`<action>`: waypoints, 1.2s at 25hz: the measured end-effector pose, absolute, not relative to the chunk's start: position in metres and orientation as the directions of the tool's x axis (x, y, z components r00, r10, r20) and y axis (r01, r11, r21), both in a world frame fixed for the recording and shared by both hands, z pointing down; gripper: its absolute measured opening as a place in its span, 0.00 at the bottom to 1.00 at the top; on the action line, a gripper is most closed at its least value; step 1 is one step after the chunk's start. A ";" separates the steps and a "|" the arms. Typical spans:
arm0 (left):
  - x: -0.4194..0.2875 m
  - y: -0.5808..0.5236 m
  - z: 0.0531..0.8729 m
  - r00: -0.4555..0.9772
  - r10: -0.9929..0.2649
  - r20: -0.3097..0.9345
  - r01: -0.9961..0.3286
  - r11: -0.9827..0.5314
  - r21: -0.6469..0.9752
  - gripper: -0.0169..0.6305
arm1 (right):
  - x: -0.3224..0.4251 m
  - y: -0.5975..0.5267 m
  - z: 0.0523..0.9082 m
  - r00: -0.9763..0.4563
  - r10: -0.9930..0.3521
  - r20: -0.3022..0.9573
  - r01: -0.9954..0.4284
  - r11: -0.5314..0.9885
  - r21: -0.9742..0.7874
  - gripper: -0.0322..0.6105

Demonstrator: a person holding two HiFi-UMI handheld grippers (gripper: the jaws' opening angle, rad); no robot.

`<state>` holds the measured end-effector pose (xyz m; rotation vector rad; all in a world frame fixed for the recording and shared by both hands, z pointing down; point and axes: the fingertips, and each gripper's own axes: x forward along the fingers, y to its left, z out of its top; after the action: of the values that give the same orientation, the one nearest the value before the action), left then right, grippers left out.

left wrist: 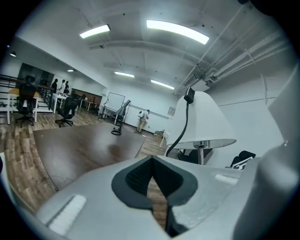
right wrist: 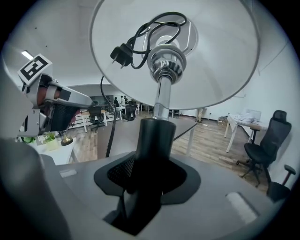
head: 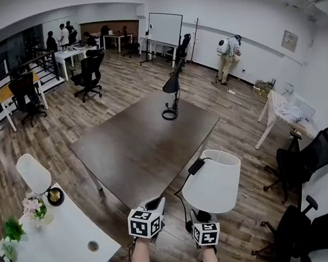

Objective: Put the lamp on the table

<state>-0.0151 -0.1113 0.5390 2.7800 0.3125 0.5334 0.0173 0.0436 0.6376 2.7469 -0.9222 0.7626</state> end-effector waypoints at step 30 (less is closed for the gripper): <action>0.112 -0.129 0.543 0.916 -0.075 0.393 -0.171 -0.962 0.214 0.03 | 0.205 -0.063 0.647 0.354 -0.832 0.427 -0.887 -0.443 -0.127 0.33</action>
<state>0.1121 -0.1293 0.5426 2.8329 -0.1844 0.5673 0.2049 -0.0626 0.6471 2.4790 -1.5826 0.6646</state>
